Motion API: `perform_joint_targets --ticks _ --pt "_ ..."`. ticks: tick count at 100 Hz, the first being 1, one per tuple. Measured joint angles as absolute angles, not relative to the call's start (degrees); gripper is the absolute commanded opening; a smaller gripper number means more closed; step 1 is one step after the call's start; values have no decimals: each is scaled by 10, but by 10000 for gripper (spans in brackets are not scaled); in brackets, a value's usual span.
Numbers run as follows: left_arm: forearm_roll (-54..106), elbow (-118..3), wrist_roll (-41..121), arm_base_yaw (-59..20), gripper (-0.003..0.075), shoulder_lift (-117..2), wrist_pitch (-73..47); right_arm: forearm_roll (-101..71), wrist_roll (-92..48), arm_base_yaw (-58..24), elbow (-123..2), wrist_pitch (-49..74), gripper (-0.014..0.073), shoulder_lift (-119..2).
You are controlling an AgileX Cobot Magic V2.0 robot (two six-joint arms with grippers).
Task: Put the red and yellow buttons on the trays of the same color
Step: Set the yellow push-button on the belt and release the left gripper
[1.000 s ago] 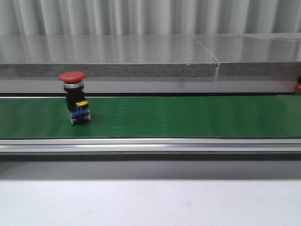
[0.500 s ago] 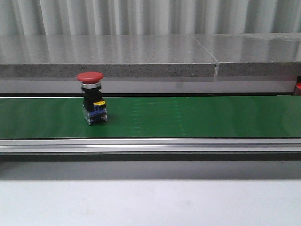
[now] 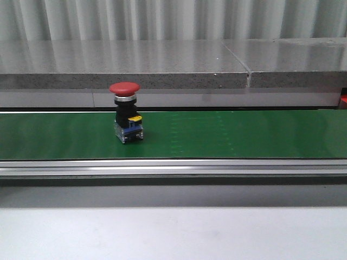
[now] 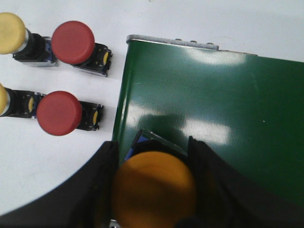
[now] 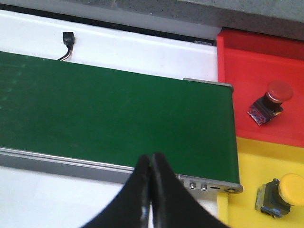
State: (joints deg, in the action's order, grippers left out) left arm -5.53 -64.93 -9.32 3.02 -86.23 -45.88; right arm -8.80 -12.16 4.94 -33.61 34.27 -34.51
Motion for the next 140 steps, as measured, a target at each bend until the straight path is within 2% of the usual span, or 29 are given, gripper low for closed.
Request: perform_joint_targets --ticks 23,35,47,66,73,105,140 --pt "-13 -680 -48 30 -13 -894 -469 -88 -122 49 -336 343 -71 -345" --pt "23 -684 -16 30 55 -903 -481 -88 -122 49 -336 343 -71 -345" --pt "32 -684 -7 30 200 -911 -492 -88 -122 49 -336 343 -71 -345" --pt "36 -688 0 30 573 -916 -508 -88 -122 49 -336 343 -71 -345" --pt "38 -696 3 30 638 -916 -513 -88 -122 49 -336 343 -71 -345" --pt "106 -712 65 30 640 -882 -526 -88 -122 49 -336 343 -71 -345" --pt "114 -690 79 14 640 -744 -494 -88 -122 49 -336 343 -71 -345"
